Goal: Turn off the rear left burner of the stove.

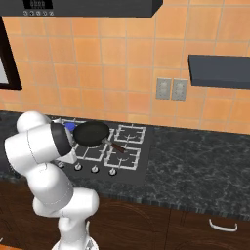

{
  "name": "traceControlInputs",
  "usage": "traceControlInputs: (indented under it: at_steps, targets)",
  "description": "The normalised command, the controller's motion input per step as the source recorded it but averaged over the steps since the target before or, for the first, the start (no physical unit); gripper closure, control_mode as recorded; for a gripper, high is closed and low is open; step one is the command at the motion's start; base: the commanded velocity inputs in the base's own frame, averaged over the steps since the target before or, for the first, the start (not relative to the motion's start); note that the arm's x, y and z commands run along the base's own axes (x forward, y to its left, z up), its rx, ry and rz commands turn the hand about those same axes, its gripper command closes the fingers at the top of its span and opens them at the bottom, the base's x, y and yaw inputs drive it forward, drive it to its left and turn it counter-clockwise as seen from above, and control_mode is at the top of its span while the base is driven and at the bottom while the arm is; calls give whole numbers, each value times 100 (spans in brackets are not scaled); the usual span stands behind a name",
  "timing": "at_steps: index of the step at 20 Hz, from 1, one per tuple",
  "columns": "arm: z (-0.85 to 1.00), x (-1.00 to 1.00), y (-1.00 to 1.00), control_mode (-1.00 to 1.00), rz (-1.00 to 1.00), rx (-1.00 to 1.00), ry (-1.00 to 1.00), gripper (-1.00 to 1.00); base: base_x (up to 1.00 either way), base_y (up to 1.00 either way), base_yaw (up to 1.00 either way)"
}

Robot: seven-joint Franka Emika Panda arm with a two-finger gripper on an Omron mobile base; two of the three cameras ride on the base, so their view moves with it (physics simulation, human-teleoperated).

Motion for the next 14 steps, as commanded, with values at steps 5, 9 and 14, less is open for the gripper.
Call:
traceControlInputs:
  at_steps: [5, 9, 14]
  targets:
    - [3, -7, 2, -100, 0, 0, 0, 100, 0, 0, 0]
    - [0, 0, 4, -100, -6, 0, 0, 100, 0, 0, 0]
    - [0, -6, -1, -100, -18, 1, 0, 100, 0, 0, 0]
